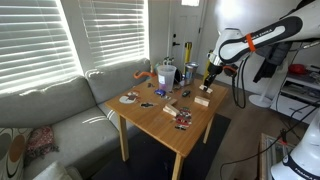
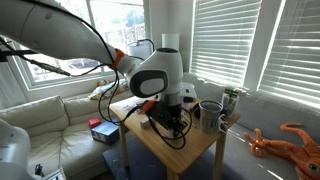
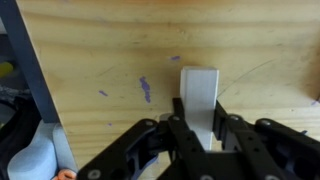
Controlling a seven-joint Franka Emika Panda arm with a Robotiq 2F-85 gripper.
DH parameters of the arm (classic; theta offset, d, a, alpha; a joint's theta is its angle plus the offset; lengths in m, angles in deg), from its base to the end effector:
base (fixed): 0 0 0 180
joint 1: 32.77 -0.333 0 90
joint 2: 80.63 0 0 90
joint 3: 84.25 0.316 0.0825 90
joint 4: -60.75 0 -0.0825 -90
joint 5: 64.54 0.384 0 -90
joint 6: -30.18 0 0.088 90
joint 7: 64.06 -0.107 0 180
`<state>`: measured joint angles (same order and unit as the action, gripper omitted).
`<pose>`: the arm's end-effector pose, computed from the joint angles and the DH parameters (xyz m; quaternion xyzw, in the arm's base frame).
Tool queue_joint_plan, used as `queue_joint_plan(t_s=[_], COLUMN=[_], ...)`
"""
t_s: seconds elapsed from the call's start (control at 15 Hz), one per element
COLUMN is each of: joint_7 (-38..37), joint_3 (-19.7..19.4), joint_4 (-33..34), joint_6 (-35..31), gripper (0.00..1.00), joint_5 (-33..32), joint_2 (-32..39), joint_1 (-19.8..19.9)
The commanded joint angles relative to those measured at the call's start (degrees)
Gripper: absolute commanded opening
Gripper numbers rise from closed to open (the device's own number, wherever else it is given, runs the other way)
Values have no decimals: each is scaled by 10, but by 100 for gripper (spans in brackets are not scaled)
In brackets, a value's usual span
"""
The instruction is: Unstack two wooden blocks then place the toy car on them
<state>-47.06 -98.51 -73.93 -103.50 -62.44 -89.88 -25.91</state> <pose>0.4607 -0.1788 0.4071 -0.9959 0.0474 -0.0765 0.0095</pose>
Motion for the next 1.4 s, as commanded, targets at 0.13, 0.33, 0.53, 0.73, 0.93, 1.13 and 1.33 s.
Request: queue_joint_plan(t_s=[0.13,0.33,0.53,0.73,0.93,1.13,1.33], joint_7=[6,2,3,6,7,3,-12], joint_3=[5,7,7,8,11,16,19], joint_4=[8,8,12,20,25,27,28], joint_6=[20,25,31,38,46,57,67], gripper=[76,96,64,50,29,8,7], joint_5=[3,-3,-5,-3,-1,-4,-6], joint_2=[-2,-13,-16,-11,-4,1,-6], joint_1=[12,14,14,11,9,8,11])
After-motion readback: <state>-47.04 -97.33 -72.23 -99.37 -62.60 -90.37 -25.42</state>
